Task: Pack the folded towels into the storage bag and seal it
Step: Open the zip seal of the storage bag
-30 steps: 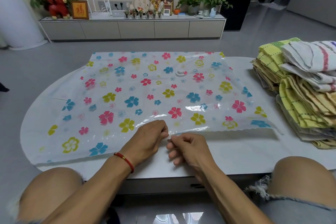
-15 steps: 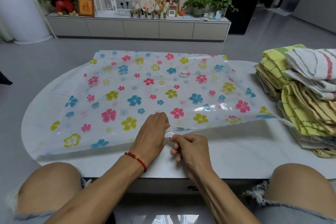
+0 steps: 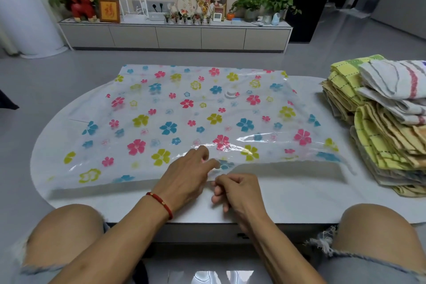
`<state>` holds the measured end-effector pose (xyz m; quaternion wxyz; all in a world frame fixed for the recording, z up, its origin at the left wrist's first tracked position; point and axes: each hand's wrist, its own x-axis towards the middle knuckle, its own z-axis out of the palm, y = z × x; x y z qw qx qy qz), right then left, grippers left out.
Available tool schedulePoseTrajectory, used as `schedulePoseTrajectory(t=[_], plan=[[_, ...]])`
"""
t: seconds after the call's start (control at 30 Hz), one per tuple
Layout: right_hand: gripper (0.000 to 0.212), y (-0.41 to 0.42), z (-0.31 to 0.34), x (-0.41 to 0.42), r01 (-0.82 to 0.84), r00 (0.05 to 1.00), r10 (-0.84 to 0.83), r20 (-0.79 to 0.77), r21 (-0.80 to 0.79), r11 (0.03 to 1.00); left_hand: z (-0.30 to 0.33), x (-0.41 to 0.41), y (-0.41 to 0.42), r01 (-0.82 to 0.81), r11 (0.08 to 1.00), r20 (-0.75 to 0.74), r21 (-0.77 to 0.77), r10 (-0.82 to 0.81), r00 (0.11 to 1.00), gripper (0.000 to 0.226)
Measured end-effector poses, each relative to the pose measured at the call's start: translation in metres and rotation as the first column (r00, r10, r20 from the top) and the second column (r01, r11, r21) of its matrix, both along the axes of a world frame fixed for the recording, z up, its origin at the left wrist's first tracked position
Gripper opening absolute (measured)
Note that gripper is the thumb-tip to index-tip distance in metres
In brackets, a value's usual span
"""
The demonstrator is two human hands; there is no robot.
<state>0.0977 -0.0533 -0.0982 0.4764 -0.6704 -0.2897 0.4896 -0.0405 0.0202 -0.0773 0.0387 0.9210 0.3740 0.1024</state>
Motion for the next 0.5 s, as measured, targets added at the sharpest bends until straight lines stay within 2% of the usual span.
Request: schedulePoseTrajectory(t=[0.1,0.17,0.2,0.23,0.27,0.3,0.33,0.37,0.43,0.5], plan=[[0.025,-0.004,0.005,0.001,-0.026,1.0,0.026,0.006,-0.032,0.999,0.0,-0.001,0.0,-0.031,0.998,0.023,-0.059,0.032,0.999,0.046],[0.028,-0.007,0.01,0.002,-0.073,0.996,0.076,0.049,-0.065,0.995,0.0,0.001,0.005,-0.08,0.995,-0.003,-0.061,0.08,0.997,0.068],[0.03,-0.009,0.014,0.002,-0.11,0.988,0.118,0.099,-0.089,0.99,0.0,0.002,0.007,-0.105,0.993,-0.014,-0.056,0.105,0.994,0.078],[0.031,-0.012,0.017,0.002,-0.163,0.959,0.185,0.216,-0.117,0.98,-0.001,0.002,0.008,-0.127,0.991,-0.025,-0.051,0.126,0.992,0.086],[0.032,-0.014,0.019,0.002,-0.221,0.867,0.261,0.425,-0.141,0.965,-0.002,0.003,0.009,-0.137,0.989,-0.036,-0.045,0.136,0.99,0.092],[0.032,-0.018,0.022,0.001,-0.266,0.684,0.296,0.667,-0.151,0.952,-0.004,0.003,0.008,-0.138,0.99,-0.041,-0.039,0.136,0.99,0.094],[0.028,-0.022,0.025,-0.003,-0.304,0.466,0.244,0.85,-0.105,0.947,-0.006,0.002,0.007,-0.129,0.991,-0.034,-0.034,0.127,0.991,0.094],[0.022,-0.024,0.029,-0.006,-0.38,0.329,0.144,0.933,-0.008,0.925,-0.008,0.003,0.008,-0.114,0.993,-0.021,-0.034,0.113,0.993,0.093],[0.018,-0.021,0.039,-0.006,-0.536,0.217,0.054,0.975,0.073,0.841,-0.01,0.002,0.009,-0.094,0.995,0.003,-0.042,0.095,0.996,0.091],[0.029,-0.014,0.046,-0.001,-0.546,0.056,0.171,0.984,-0.113,0.83,-0.01,0.001,0.009,-0.101,0.994,0.007,-0.041,0.101,0.995,0.092]])
